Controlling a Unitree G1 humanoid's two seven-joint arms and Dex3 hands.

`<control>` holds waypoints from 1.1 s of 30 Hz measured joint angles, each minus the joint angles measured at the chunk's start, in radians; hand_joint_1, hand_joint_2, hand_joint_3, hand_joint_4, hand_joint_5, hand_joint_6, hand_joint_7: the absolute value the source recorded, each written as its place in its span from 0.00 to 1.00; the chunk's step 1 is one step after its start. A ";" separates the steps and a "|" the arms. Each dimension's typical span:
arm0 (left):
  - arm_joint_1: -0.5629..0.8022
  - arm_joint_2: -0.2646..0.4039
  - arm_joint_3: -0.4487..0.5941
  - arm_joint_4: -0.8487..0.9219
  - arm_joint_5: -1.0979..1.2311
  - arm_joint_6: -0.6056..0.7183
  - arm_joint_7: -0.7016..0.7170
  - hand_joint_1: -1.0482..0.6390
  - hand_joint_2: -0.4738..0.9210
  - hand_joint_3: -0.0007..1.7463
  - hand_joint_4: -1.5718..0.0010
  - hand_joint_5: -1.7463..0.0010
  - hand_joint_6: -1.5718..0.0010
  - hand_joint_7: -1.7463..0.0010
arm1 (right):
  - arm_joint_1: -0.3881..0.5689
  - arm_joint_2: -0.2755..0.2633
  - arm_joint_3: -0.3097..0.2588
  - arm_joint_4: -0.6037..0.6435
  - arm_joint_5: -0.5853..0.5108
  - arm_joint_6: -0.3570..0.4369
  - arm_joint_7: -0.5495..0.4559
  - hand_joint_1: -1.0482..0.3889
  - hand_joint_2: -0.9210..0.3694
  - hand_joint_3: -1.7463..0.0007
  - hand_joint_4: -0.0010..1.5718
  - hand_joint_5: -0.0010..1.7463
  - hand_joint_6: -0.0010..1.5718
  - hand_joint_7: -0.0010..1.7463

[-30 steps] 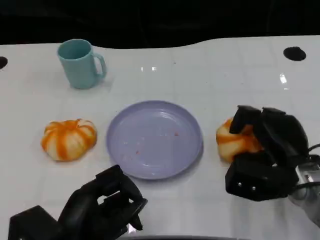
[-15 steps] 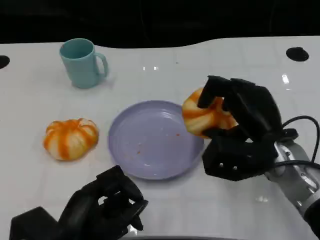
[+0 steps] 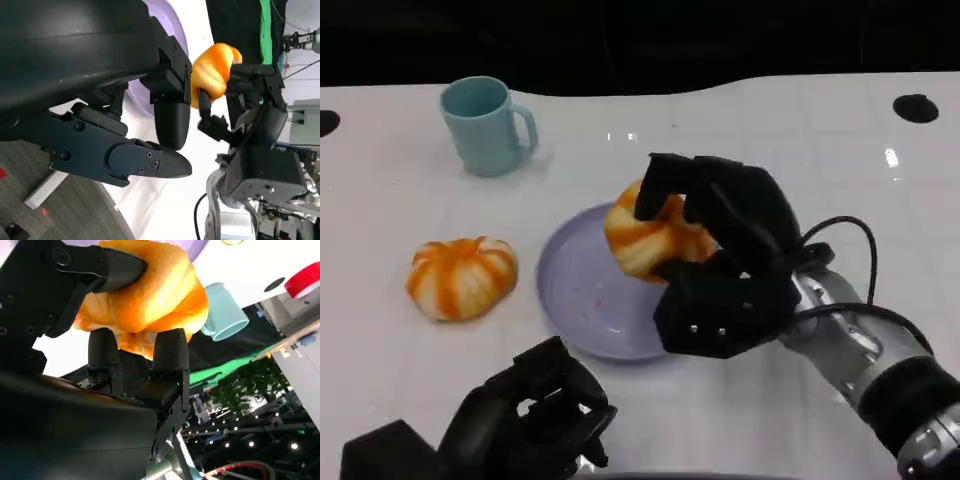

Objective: Grasp the bread from the table and place it into the plate.

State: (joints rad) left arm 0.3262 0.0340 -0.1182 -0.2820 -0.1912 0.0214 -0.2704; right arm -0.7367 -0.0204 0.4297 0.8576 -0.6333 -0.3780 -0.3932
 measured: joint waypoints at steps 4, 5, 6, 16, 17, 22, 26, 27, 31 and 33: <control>0.006 -0.001 -0.007 -0.001 0.000 0.000 0.000 0.27 1.00 0.13 0.60 0.00 0.65 0.09 | -0.008 0.016 0.001 0.044 0.021 0.004 0.031 0.63 0.38 0.42 0.46 0.91 0.48 0.54; 0.006 -0.001 -0.007 -0.001 0.000 0.000 0.000 0.27 1.00 0.13 0.60 0.00 0.64 0.09 | -0.008 0.017 -0.001 0.046 0.031 0.010 0.052 0.62 0.32 0.51 0.41 0.82 0.48 0.41; 0.006 0.000 -0.007 -0.001 0.000 0.000 0.000 0.27 1.00 0.13 0.60 0.00 0.64 0.09 | -0.008 0.019 -0.003 0.047 0.044 0.019 0.077 0.61 0.28 0.57 0.36 0.73 0.47 0.30; 0.008 0.000 -0.007 -0.004 -0.009 0.000 0.000 0.26 1.00 0.12 0.60 0.00 0.64 0.09 | 0.009 -0.032 0.014 -0.067 0.041 0.087 0.269 0.33 0.00 0.89 0.00 0.16 0.19 0.00; 0.008 0.001 -0.007 -0.004 -0.009 0.000 0.000 0.26 1.00 0.11 0.60 0.00 0.64 0.09 | 0.018 -0.037 0.015 -0.087 0.041 0.097 0.283 0.32 0.00 0.89 0.00 0.15 0.18 0.00; 0.009 0.002 -0.008 -0.006 -0.008 0.000 0.000 0.26 1.00 0.12 0.60 0.00 0.64 0.09 | 0.090 -0.069 0.013 -0.232 0.055 0.139 0.385 0.29 0.00 0.87 0.01 0.13 0.17 0.00; 0.009 0.002 -0.008 -0.007 -0.009 0.000 -0.001 0.27 1.00 0.12 0.60 0.00 0.64 0.10 | 0.151 -0.096 -0.002 -0.373 0.092 0.162 0.461 0.30 0.00 0.88 0.03 0.16 0.18 0.01; 0.009 0.002 -0.008 -0.007 -0.009 0.001 -0.001 0.27 1.00 0.12 0.60 0.00 0.64 0.10 | 0.165 -0.103 -0.008 -0.402 0.103 0.165 0.474 0.31 0.00 0.88 0.04 0.17 0.19 0.01; 0.008 0.002 -0.007 -0.009 -0.009 0.003 0.000 0.27 1.00 0.12 0.60 0.00 0.63 0.10 | 0.234 -0.122 -0.047 -0.511 0.150 0.162 0.497 0.32 0.00 0.89 0.08 0.21 0.21 0.02; 0.008 0.002 -0.007 -0.010 -0.009 0.004 0.000 0.26 1.00 0.12 0.60 0.00 0.63 0.10 | 0.279 -0.130 -0.067 -0.569 0.177 0.155 0.503 0.34 0.00 0.90 0.04 0.33 0.23 0.02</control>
State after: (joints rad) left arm 0.3344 0.0360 -0.1254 -0.2919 -0.2000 0.0250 -0.2708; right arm -0.4580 -0.1507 0.3625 0.2889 -0.4561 -0.2233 0.1103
